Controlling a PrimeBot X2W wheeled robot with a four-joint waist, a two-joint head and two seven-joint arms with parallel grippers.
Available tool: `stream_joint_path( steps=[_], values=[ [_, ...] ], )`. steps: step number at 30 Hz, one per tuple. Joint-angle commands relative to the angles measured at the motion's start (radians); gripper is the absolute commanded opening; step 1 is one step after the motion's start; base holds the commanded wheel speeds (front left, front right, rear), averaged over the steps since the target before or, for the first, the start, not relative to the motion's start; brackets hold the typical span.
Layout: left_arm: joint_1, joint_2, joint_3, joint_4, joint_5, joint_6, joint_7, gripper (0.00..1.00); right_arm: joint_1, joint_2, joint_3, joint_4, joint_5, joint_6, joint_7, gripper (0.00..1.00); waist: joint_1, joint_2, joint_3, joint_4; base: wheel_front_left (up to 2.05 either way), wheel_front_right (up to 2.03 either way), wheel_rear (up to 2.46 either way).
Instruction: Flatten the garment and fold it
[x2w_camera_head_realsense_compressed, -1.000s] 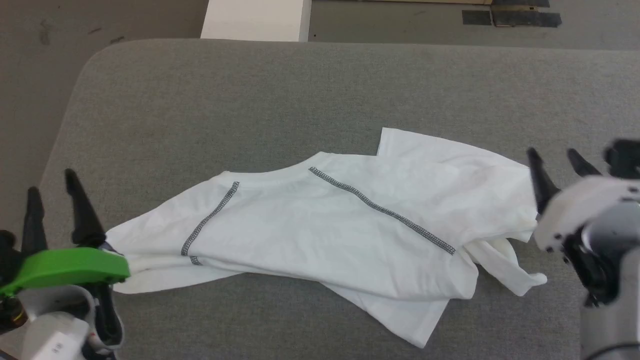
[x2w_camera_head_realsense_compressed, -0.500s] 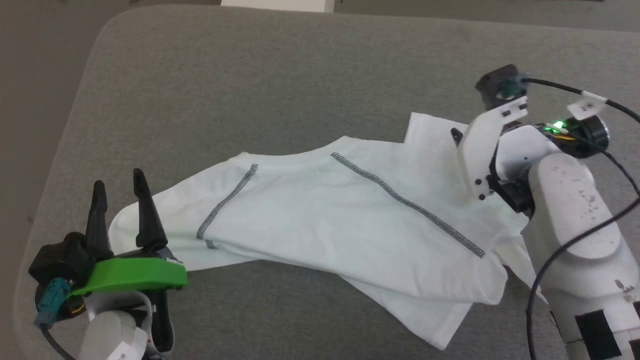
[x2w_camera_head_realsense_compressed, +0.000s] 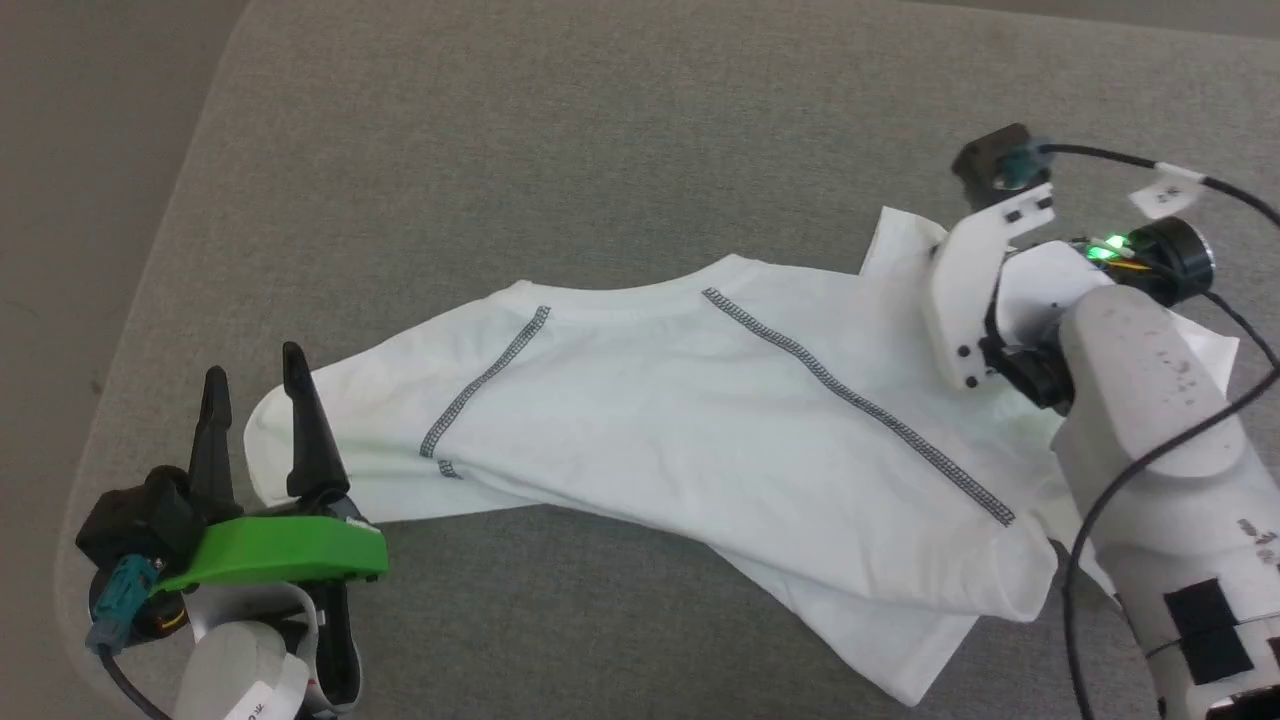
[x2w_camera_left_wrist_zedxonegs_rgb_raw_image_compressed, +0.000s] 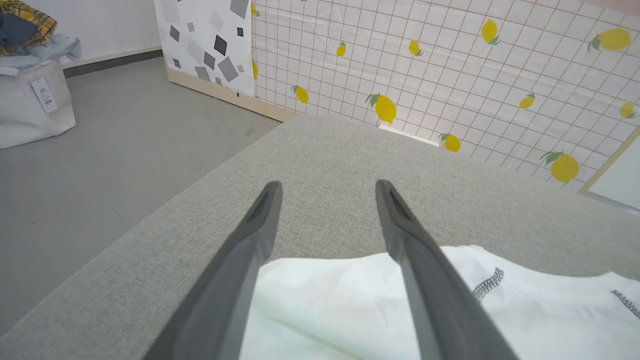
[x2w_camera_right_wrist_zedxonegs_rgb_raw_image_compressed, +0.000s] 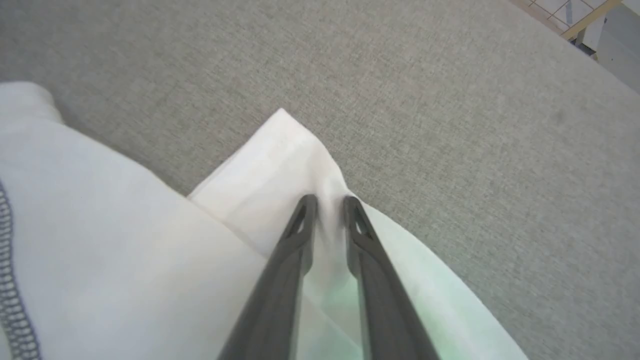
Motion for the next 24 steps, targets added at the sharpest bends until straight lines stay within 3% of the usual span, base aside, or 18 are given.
stream_joint_path(
  steps=[1, 7, 13, 18, 23, 24],
  values=[
    [-0.011, 0.0, 0.002, 0.001, -0.004, 0.0, -0.008, 1.0, 0.023, -0.028, -0.022, 0.014, 0.018, -0.002, -0.012, 0.0, -0.0001, 0.0, -0.021, -0.026, 0.0, 0.0, 0.0],
    [-0.002, 0.001, 0.0, 0.001, -0.005, -0.002, -0.008, 1.0, 0.081, -0.096, -0.183, -0.063, 0.074, -0.002, -0.067, 0.0, -0.0001, 0.0, -0.059, -0.065, 0.0, 0.0, 0.0],
    [0.017, 0.009, 0.002, -0.001, -0.009, 0.0, -0.005, 1.0, 0.243, -0.17, -0.44, -0.187, 0.069, -0.002, -0.017, 0.0, -0.0001, 0.0, -0.084, -0.095, 0.0, 0.0, 0.0],
    [0.025, 0.014, 0.001, -0.01, -0.012, 0.002, 0.002, 1.0, 0.375, -0.142, -0.668, -0.325, 0.025, -0.002, 0.059, 0.0, -0.0001, 0.0, -0.085, -0.108, 0.0, 0.0, 0.0],
    [0.027, 0.019, 0.001, -0.011, -0.017, 0.003, 0.008, 1.0, 0.418, -0.064, -0.79, -0.445, -0.011, -0.002, 0.088, 0.0, -0.0001, 0.0, -0.085, -0.115, 0.0, 0.0, 0.0],
    [0.027, 0.02, 0.0, -0.011, -0.018, 0.004, 0.009, 1.0, 0.423, -0.05, -0.803, -0.467, -0.022, -0.002, 0.083, 0.34, -0.0001, 0.0, -0.086, -0.115, 0.0, 0.0, 0.0]
  ],
)
